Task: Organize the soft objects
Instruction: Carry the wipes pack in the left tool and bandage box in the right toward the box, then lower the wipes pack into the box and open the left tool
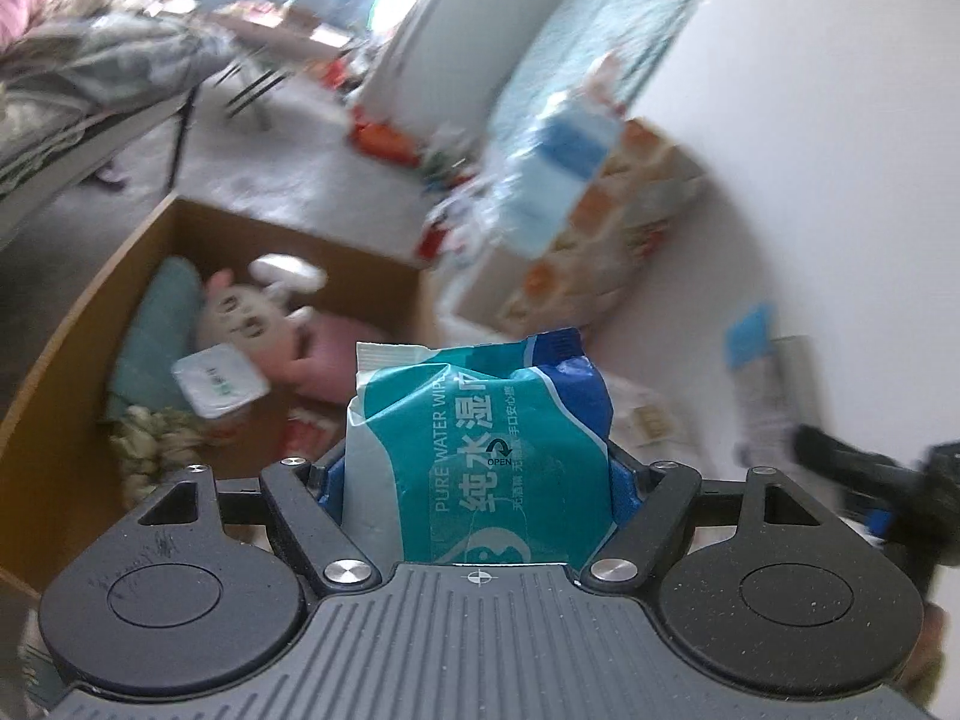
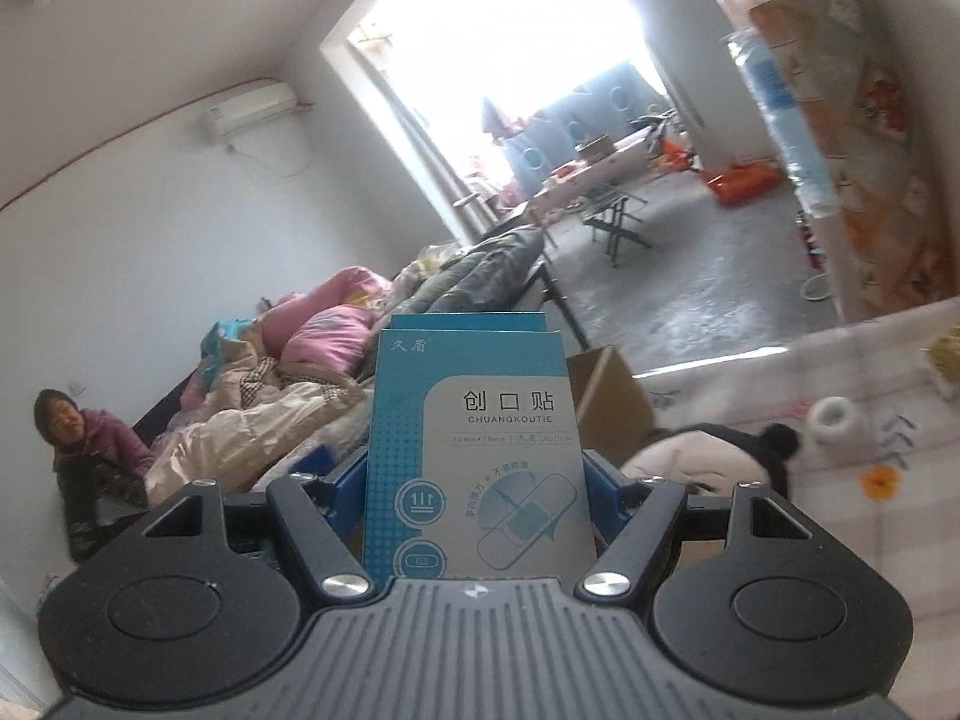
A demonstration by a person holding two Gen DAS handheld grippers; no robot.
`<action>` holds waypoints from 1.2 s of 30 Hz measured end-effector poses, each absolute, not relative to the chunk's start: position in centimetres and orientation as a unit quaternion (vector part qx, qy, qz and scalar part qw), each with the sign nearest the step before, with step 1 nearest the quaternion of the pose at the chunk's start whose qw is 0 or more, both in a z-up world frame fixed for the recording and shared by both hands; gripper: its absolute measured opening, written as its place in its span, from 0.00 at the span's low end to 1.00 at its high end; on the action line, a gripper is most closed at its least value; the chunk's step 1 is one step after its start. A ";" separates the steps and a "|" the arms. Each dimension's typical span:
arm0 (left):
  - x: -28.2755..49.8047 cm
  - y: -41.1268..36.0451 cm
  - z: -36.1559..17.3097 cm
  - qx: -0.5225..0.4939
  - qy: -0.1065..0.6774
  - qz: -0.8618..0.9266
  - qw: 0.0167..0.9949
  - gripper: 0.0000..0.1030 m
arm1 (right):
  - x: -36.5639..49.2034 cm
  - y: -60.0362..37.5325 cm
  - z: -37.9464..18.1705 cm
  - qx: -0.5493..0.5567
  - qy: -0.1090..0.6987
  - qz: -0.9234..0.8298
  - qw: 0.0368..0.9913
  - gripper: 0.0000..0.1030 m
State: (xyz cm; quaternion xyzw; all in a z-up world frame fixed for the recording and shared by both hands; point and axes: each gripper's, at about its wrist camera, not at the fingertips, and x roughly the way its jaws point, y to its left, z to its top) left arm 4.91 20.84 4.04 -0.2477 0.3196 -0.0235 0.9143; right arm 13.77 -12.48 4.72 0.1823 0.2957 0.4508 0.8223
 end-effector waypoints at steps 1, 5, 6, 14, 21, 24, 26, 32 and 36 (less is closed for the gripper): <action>6.2 21.3 3.3 -0.248 0.337 -0.017 0.908 0.74 | 14.2 -11.9 4.6 0.181 0.297 0.453 0.821 0.73; 11.3 23.2 -0.2 -0.273 0.412 -0.002 0.869 0.74 | 15.5 -10.7 3.9 0.181 0.306 0.460 0.814 0.73; 12.2 23.5 -1.1 -0.279 0.429 0.001 0.859 0.74 | 15.6 -10.6 3.8 0.181 0.307 0.461 0.813 0.73; 18.6 25.1 -8.5 -0.312 0.565 -0.025 0.764 0.74 | 16.7 -11.2 2.8 0.187 0.313 0.458 0.811 0.73; 20.2 25.5 -12.0 -0.321 0.610 -0.026 0.724 0.74 | 17.7 -11.5 1.7 0.197 0.317 0.454 0.809 0.73; 20.3 25.7 -12.2 -0.322 0.610 -0.029 0.724 0.75 | 18.2 -11.6 1.3 0.204 0.319 0.453 0.807 0.73; 20.5 25.8 -12.4 -0.317 0.607 -0.028 0.728 0.75 | 18.4 -11.4 1.1 0.203 0.321 0.452 0.807 0.73; 21.1 26.2 -11.6 -0.300 0.592 -0.002 0.748 0.75 | 18.2 -11.2 1.1 0.201 0.321 0.452 0.808 0.73; 21.6 26.3 -11.4 -0.296 0.581 0.015 0.758 0.74 | 18.1 -11.2 1.1 0.197 0.315 0.451 0.812 0.73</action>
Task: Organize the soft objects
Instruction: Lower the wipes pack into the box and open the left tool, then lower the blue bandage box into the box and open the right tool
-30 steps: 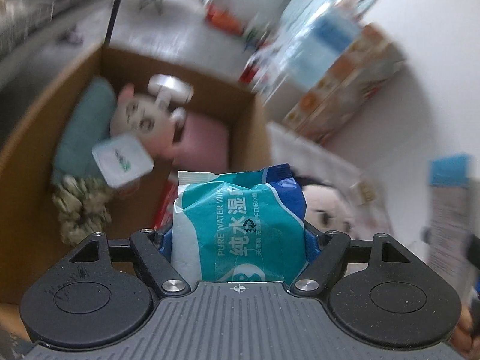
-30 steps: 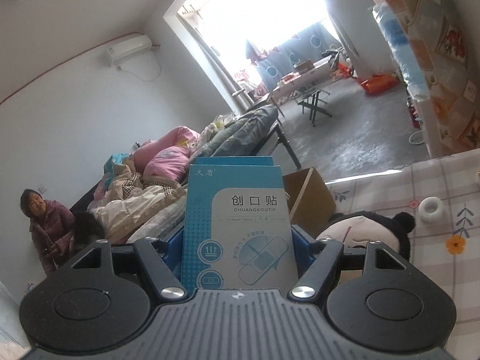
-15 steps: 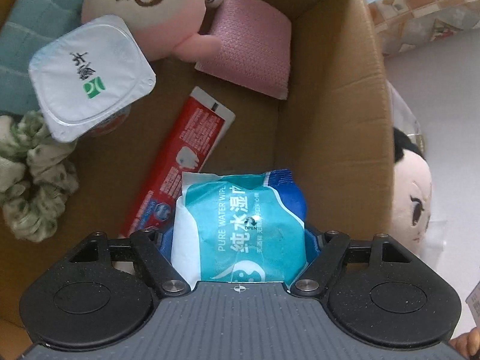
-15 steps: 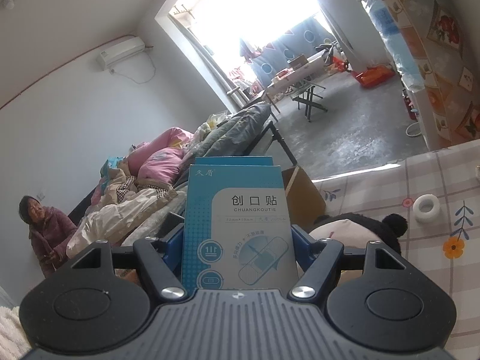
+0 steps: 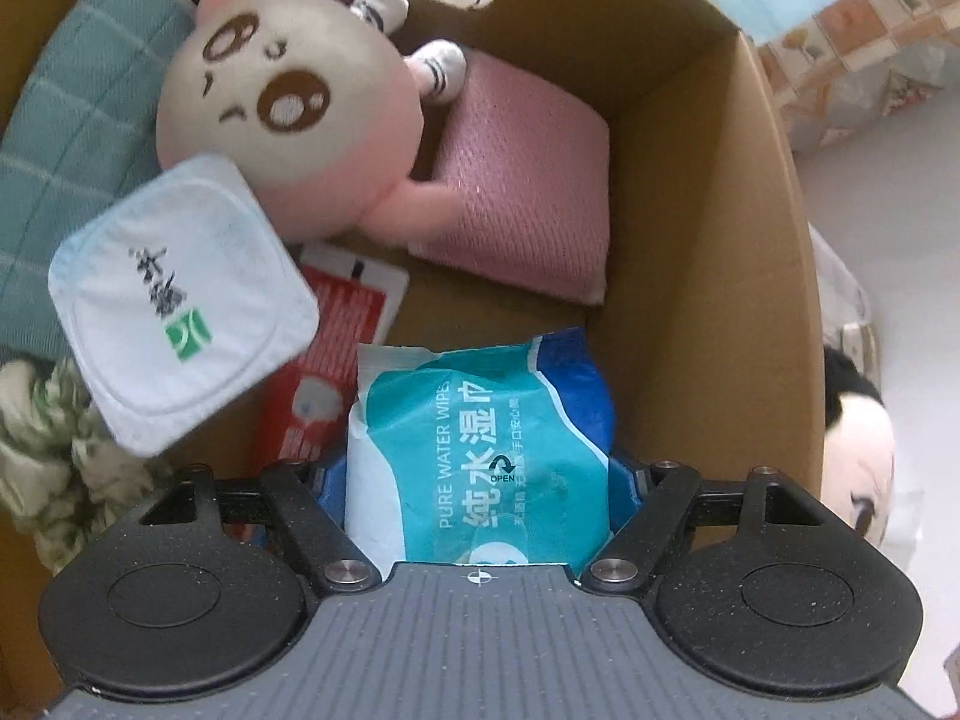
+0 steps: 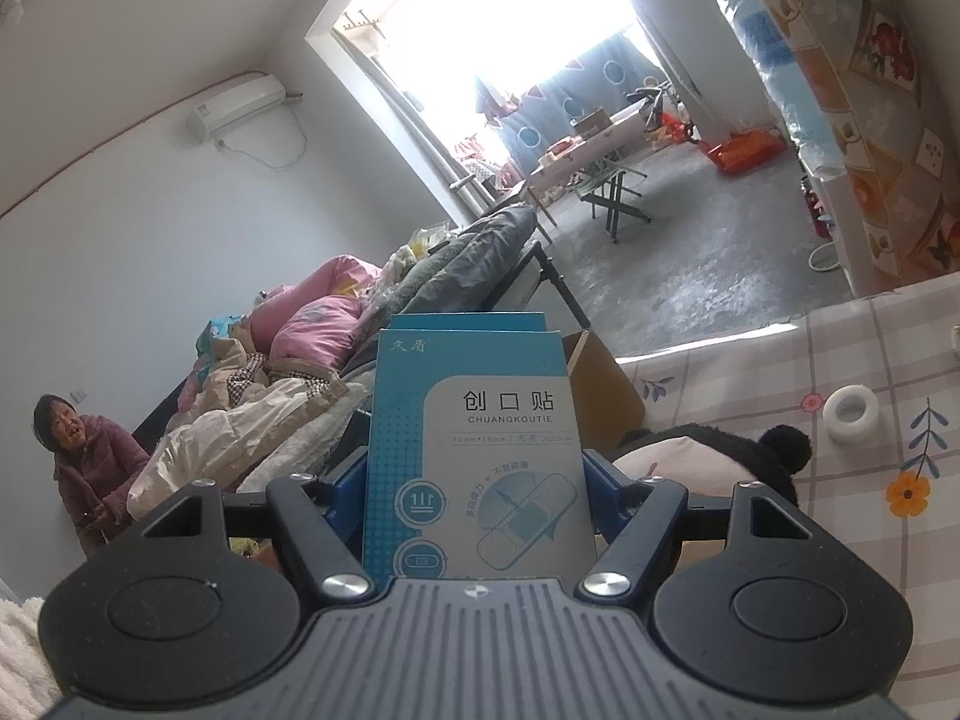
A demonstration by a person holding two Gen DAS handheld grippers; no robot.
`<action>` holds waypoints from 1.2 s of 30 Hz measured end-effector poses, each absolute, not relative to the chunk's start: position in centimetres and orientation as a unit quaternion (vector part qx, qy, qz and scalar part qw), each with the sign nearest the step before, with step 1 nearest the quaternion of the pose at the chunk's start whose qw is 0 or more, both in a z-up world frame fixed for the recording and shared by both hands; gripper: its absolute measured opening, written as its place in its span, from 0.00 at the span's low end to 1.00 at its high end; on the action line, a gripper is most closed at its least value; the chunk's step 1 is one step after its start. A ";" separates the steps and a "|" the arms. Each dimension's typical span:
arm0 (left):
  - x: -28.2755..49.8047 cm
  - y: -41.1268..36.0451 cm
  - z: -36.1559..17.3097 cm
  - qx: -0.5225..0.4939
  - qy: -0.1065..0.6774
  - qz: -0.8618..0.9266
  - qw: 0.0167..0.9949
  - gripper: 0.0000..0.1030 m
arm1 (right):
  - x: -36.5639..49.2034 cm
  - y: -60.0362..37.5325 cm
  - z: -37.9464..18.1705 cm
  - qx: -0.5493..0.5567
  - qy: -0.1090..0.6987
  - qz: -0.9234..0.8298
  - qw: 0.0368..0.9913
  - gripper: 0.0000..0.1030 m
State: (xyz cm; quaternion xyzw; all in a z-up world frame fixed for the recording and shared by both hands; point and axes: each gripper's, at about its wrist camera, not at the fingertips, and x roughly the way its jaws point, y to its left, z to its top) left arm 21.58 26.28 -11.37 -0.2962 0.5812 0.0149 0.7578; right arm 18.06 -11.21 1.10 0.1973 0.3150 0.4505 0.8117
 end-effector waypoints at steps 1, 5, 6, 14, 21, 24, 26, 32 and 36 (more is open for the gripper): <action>21.6 26.2 -11.2 -0.296 0.578 0.019 0.760 0.75 | 17.9 -11.2 1.1 0.198 0.314 0.450 0.812 0.73; 20.8 25.9 -9.9 -0.304 0.556 0.021 0.773 0.83 | 17.9 -11.3 1.0 0.200 0.316 0.450 0.811 0.73; 20.2 26.3 -9.8 -0.313 0.548 0.020 0.775 0.84 | 17.8 -11.4 1.0 0.200 0.317 0.449 0.811 0.73; 16.5 26.9 -4.2 -0.331 0.485 0.004 0.809 0.85 | 17.2 -11.9 1.7 0.205 0.309 0.449 0.813 0.73; 11.3 25.2 2.7 -0.296 0.402 0.008 0.866 0.89 | 15.6 -12.0 3.4 0.196 0.296 0.453 0.817 0.73; 8.0 24.2 5.3 -0.290 0.352 0.018 0.890 0.93 | 14.7 -11.3 4.5 0.184 0.290 0.465 0.816 0.73; 5.3 24.2 6.5 -0.292 0.320 0.023 0.901 0.95 | 14.1 -10.4 5.3 0.173 0.287 0.476 0.813 0.73; -1.8 25.1 7.6 -0.298 0.257 0.074 0.916 0.99 | 13.2 -5.4 7.0 0.117 0.296 0.520 0.792 0.73; -5.2 25.7 6.8 -0.297 0.218 0.098 0.924 0.99 | 13.1 0.0 6.7 0.070 0.328 0.549 0.766 0.73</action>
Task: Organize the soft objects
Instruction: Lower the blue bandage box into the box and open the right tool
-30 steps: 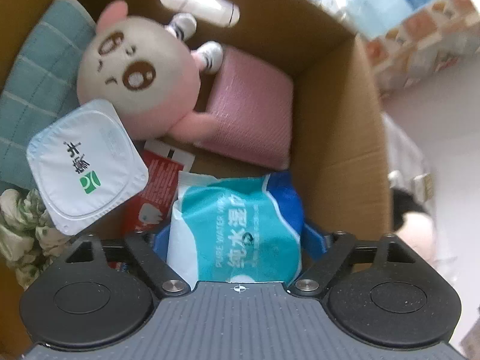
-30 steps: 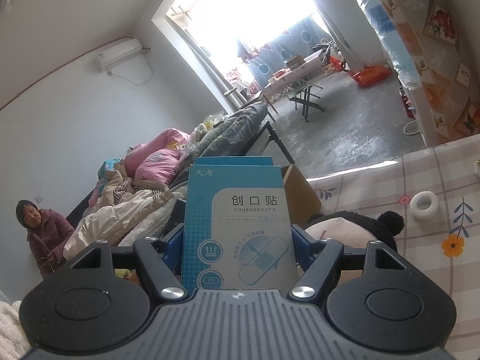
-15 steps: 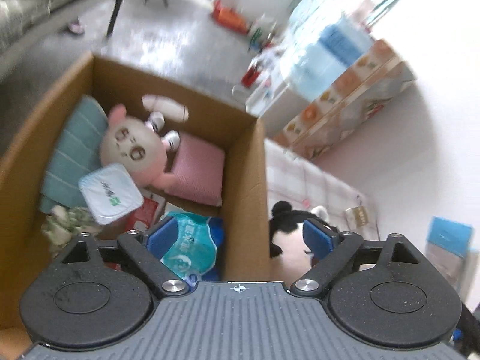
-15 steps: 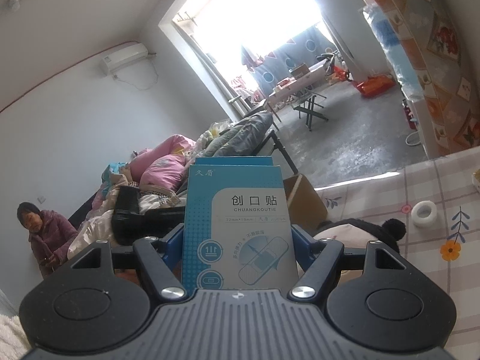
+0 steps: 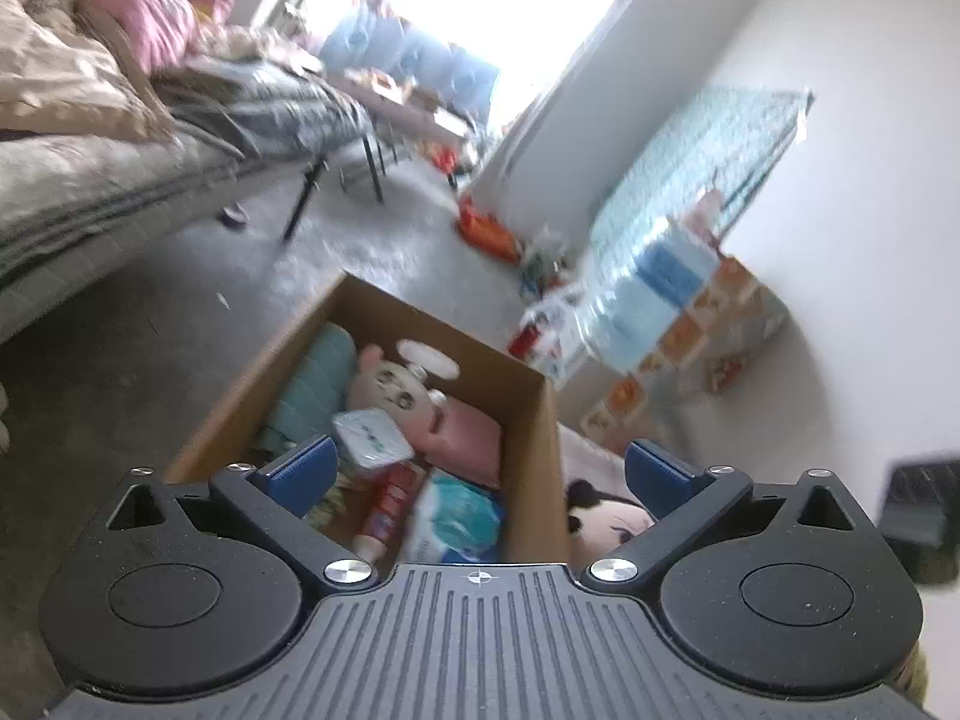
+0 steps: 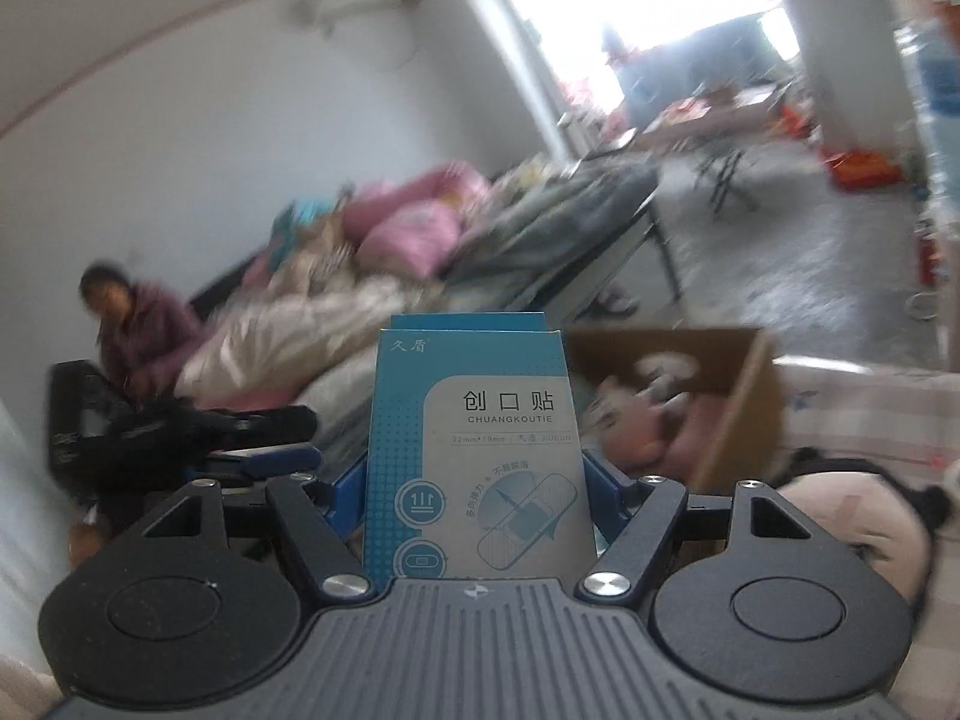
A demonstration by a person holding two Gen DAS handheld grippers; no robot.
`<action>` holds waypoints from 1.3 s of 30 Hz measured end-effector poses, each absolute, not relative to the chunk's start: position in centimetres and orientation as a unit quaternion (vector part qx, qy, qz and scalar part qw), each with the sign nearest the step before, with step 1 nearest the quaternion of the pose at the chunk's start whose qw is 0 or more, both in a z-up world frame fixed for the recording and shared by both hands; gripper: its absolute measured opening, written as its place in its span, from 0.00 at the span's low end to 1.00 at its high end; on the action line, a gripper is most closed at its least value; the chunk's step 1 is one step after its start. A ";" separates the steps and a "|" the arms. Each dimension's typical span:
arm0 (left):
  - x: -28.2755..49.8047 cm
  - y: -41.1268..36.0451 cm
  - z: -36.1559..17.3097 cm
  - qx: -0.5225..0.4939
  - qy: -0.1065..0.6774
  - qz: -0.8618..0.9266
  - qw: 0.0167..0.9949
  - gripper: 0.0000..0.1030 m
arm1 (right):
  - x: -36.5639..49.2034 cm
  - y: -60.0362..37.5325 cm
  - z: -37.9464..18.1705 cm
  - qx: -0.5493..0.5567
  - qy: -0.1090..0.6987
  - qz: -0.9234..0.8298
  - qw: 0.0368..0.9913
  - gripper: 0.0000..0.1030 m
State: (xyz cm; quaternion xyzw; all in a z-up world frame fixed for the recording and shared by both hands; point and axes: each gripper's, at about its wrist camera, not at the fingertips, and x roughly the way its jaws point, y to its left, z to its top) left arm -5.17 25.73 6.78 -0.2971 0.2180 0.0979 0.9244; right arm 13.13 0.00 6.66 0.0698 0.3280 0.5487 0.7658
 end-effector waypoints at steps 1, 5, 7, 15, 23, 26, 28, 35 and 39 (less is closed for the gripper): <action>-5.7 25.9 6.4 -0.292 0.211 0.105 0.927 0.99 | 13.4 1.6 6.4 0.062 0.343 0.554 0.756 0.73; -6.8 26.7 5.5 -0.270 0.195 0.151 0.931 0.99 | 14.5 9.0 4.2 0.013 0.411 0.572 0.710 0.73; -7.3 27.6 5.3 -0.276 0.189 0.154 0.930 0.99 | 14.7 12.2 2.8 -0.014 0.446 0.574 0.687 0.73; -8.6 31.2 4.1 -0.304 0.166 0.173 0.922 1.00 | 15.1 22.8 -5.4 -0.130 0.551 0.569 0.596 0.73; -7.7 32.3 2.3 -0.309 0.177 0.173 0.918 1.00 | 13.4 28.0 -11.8 -0.271 0.551 0.566 0.550 0.73; -7.3 32.4 1.9 -0.312 0.183 0.167 0.917 1.00 | 13.5 28.0 -12.3 -0.272 0.556 0.568 0.542 0.75; -7.3 32.4 1.8 -0.313 0.181 0.163 0.918 1.00 | 13.8 27.7 -11.8 -0.260 0.558 0.568 0.546 0.74; -7.0 32.5 1.4 -0.317 0.185 0.163 0.916 1.00 | 13.5 27.1 -11.9 -0.279 0.556 0.583 0.523 0.71; -7.0 32.4 1.4 -0.317 0.185 0.162 0.916 1.00 | 14.8 27.7 -12.2 -0.263 0.568 0.581 0.521 0.70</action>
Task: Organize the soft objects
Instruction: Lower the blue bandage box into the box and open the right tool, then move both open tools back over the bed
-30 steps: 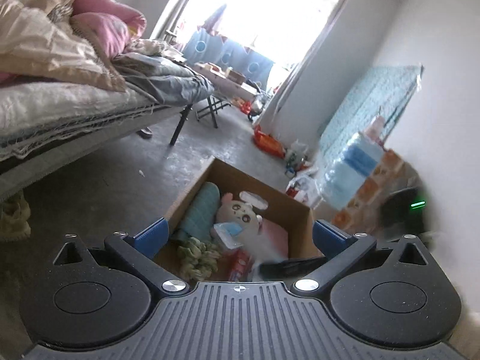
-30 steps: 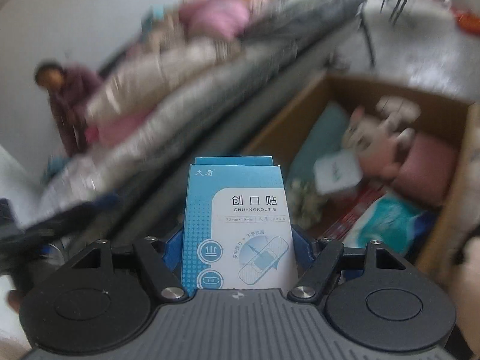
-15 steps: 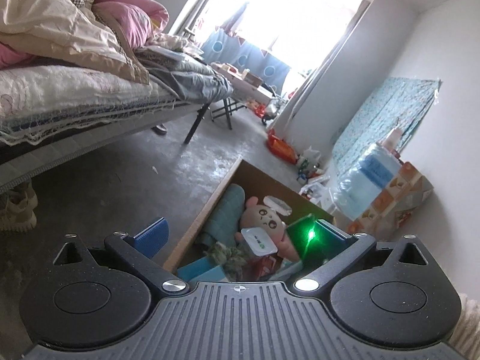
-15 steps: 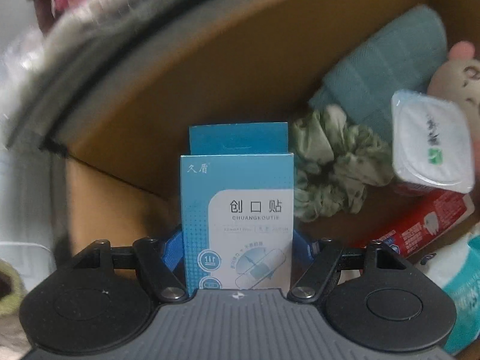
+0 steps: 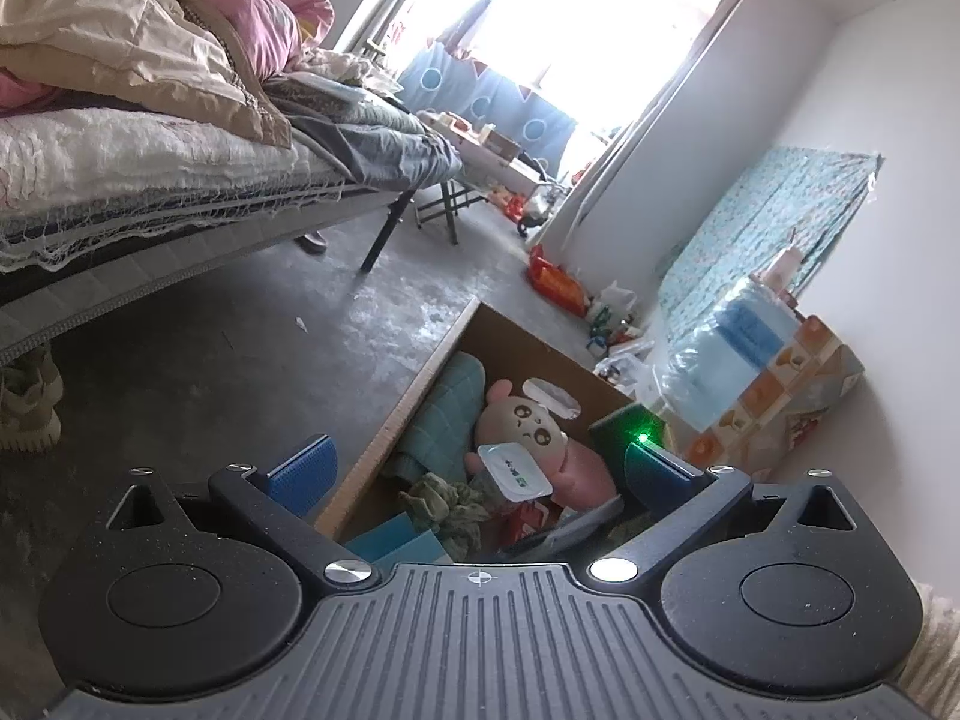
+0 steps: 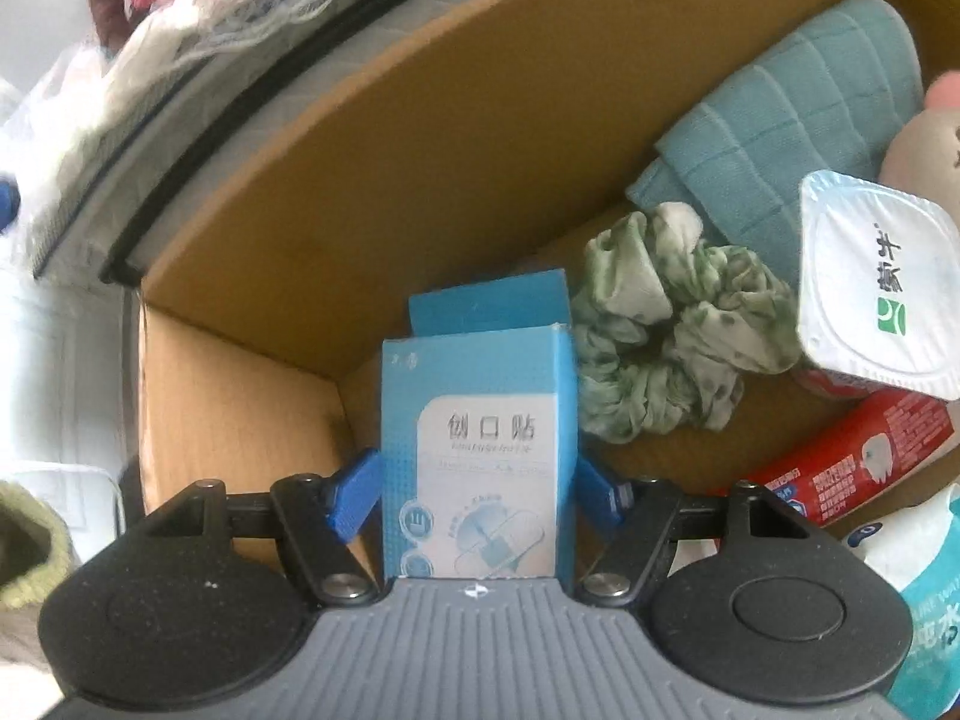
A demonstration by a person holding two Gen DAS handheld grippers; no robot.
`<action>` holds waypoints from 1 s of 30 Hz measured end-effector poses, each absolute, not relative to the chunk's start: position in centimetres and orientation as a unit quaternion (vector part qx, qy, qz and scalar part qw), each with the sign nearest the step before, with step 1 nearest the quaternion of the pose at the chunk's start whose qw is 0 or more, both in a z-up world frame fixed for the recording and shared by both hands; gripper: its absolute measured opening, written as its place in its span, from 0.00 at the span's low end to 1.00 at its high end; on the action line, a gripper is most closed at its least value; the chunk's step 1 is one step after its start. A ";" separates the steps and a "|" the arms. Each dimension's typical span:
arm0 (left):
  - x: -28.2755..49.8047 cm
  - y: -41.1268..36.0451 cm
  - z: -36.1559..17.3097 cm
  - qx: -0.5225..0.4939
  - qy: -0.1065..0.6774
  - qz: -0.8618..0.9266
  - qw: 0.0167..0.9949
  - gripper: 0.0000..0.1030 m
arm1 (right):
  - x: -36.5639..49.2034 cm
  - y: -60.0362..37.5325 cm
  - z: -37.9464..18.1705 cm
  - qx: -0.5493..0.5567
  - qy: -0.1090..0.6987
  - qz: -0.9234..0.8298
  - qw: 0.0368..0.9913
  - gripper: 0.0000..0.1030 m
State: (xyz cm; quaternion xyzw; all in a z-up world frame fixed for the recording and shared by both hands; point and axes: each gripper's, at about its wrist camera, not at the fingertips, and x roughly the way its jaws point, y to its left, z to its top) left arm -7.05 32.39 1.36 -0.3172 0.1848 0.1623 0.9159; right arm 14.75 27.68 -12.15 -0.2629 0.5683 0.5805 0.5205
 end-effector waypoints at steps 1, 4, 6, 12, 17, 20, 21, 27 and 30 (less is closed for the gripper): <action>-7.1 32.4 1.3 -0.316 0.184 0.163 0.916 1.00 | 15.4 27.6 -11.8 -0.258 0.566 0.577 0.529 0.70; -7.0 32.5 1.3 -0.316 0.184 0.165 0.916 0.99 | 15.9 27.9 -11.2 -0.248 0.550 0.579 0.549 0.66; -7.0 32.6 1.2 -0.320 0.185 0.164 0.915 1.00 | 15.8 28.3 -11.2 -0.250 0.542 0.574 0.560 0.59; -7.0 32.5 1.0 -0.322 0.186 0.165 0.913 1.00 | 14.3 29.8 -11.8 -0.266 0.518 0.589 0.559 0.53; -6.9 32.4 1.0 -0.321 0.188 0.163 0.914 1.00 | 13.6 30.7 -12.4 -0.274 0.515 0.592 0.557 0.56; -6.9 32.1 1.0 -0.320 0.187 0.164 0.914 1.00 | 13.2 30.9 -11.9 -0.272 0.508 0.586 0.569 0.56; -6.9 32.1 1.0 -0.319 0.186 0.164 0.915 1.00 | 13.3 30.7 -11.4 -0.269 0.504 0.584 0.577 0.57; -6.9 31.9 1.2 -0.317 0.185 0.162 0.916 1.00 | 16.3 26.9 -7.6 -0.199 0.495 0.580 0.615 0.57; -7.0 31.7 1.4 -0.314 0.185 0.165 0.916 0.99 | 17.2 24.4 -5.1 -0.162 0.484 0.579 0.636 0.58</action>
